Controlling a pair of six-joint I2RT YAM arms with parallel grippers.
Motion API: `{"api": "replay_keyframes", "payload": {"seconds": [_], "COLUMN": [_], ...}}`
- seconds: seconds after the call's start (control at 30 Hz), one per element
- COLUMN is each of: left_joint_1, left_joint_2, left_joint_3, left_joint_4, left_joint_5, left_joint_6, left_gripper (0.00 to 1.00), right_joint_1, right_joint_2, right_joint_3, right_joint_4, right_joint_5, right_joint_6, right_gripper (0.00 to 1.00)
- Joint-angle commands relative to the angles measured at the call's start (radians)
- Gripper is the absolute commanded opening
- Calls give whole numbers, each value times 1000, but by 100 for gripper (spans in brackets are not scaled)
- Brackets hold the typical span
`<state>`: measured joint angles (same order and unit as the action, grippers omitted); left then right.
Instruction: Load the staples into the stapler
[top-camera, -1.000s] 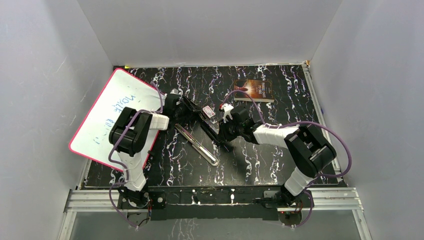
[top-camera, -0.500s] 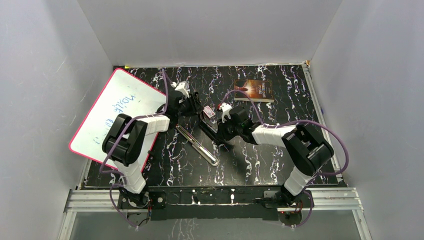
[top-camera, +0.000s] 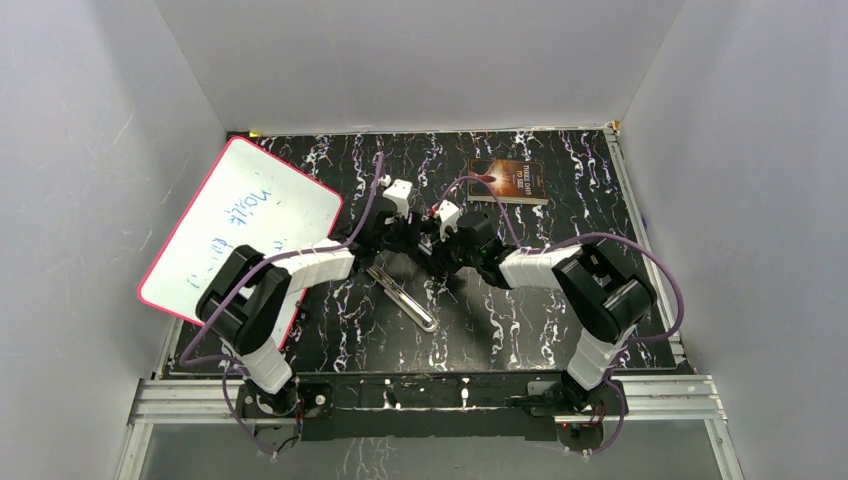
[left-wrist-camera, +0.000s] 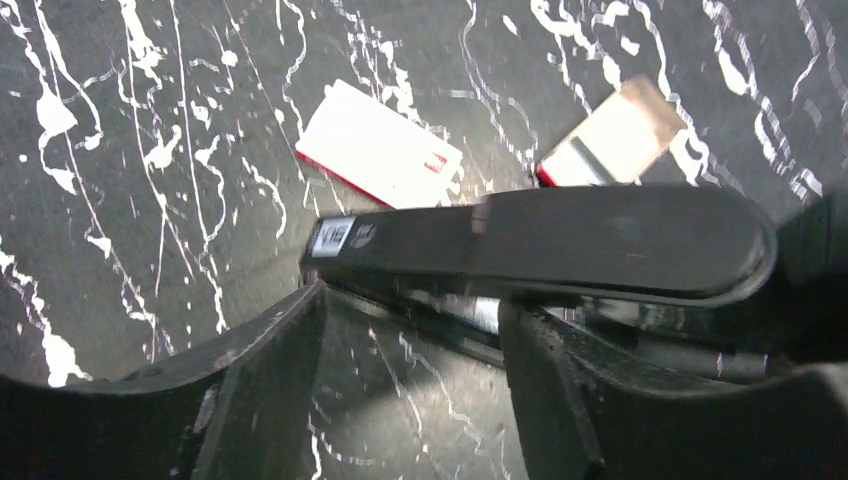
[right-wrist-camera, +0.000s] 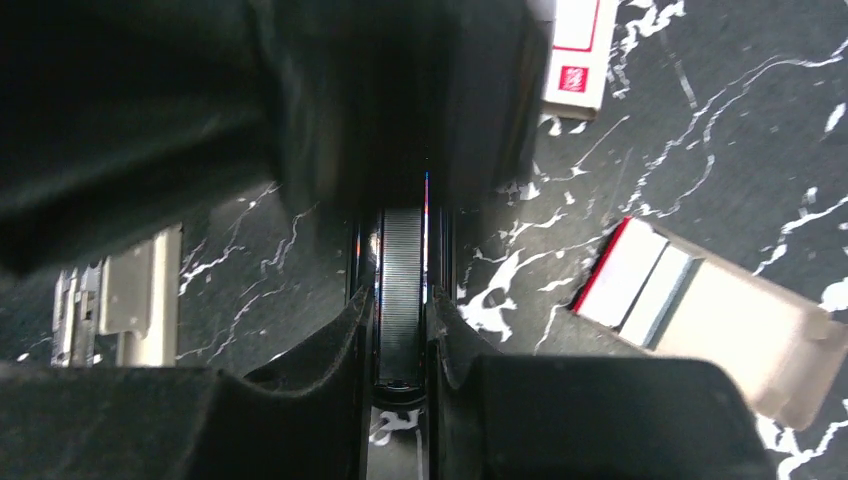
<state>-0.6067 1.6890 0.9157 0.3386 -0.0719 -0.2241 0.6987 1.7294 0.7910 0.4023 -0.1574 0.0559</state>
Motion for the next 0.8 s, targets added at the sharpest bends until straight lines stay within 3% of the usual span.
{"api": "replay_keyframes", "payload": {"seconds": [0.0,0.3,0.53,0.6,0.77], "left_joint_1": [-18,-25,-5,24,114], "left_joint_2": [-89,-224,-316,-330,-354], "left_joint_3": [-32,-62,-50,-40,-40], "left_joint_4": [-48,-162,-235,-243,-233], "left_joint_5": [-117,-117,-122,-98,-16], "left_joint_6": [80,83,173,175,65], "left_gripper": [65,70,70,70,70], "right_joint_1": [-1,-1,-2,-1,-2], "right_joint_2": [-2,-60,-177,-228,-349], "right_joint_3": [0,-61,-44,-47,-87], "right_joint_4": [152,201,1,-57,-100], "right_joint_5": [26,-34,-126,-106,25], "right_joint_6": [-70,-67,-96,-99,-61], "right_gripper": [1,33,45,54,61]}}
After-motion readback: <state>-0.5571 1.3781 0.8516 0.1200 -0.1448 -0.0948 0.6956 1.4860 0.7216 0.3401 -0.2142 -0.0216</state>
